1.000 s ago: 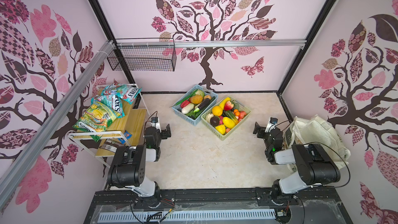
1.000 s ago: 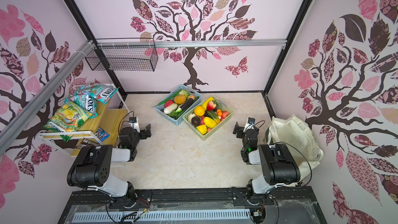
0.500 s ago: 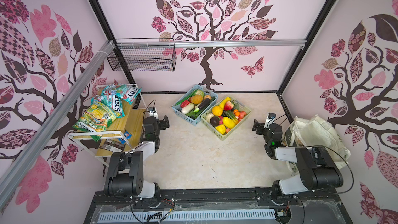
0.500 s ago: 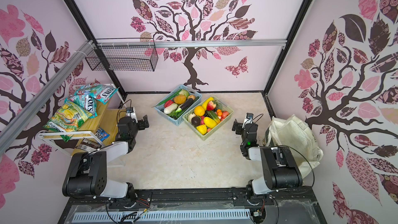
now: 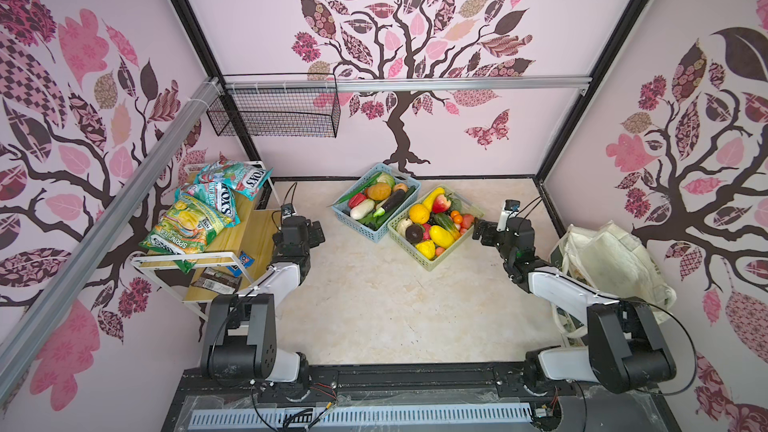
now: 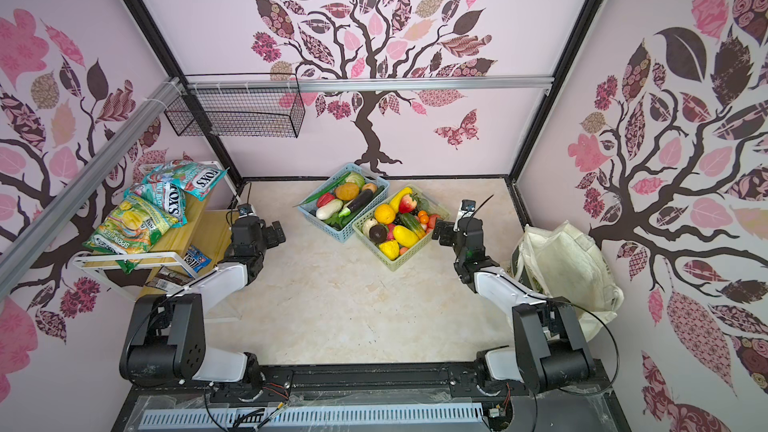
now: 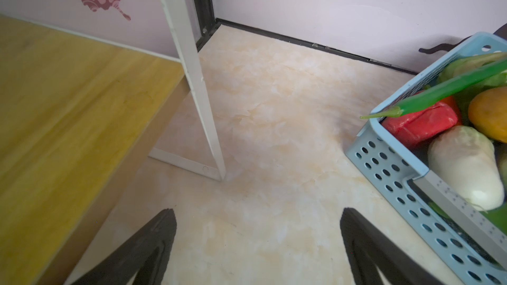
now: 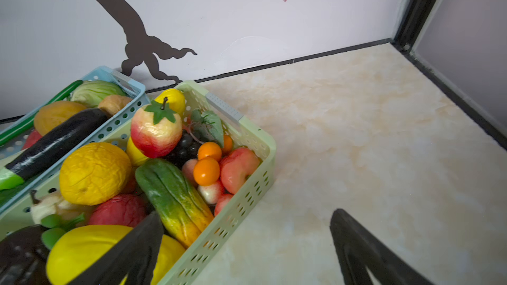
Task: Place the food into the grocery bag and tie it
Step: 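Reach the right gripper to the tote bag while the left arm nears the baskets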
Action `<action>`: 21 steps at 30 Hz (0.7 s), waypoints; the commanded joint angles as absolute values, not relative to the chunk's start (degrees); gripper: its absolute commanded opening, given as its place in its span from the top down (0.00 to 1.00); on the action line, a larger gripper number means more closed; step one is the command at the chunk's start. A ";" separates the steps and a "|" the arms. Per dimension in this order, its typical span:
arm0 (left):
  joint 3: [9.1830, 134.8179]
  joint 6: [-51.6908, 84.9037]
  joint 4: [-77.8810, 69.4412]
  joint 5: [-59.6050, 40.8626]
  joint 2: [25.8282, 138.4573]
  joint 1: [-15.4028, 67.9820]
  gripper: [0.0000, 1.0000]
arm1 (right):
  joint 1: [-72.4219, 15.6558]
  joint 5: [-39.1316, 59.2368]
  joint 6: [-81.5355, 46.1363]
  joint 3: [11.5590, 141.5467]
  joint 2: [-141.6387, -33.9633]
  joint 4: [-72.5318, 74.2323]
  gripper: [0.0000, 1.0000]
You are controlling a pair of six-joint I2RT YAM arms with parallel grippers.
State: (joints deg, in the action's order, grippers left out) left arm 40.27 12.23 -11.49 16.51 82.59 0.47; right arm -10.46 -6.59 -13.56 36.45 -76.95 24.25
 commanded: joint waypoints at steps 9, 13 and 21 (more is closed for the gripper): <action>46.32 12.74 -0.86 17.19 82.64 9.56 0.03 | -14.39 -5.52 -15.39 42.83 -71.70 7.88 0.03; 48.36 13.06 2.00 14.98 82.47 11.11 0.04 | -15.99 -5.51 -14.57 47.40 -71.72 1.82 0.03; 53.70 11.71 10.55 13.37 81.93 15.00 0.06 | -16.17 -10.72 -11.25 58.07 -72.02 -11.69 0.03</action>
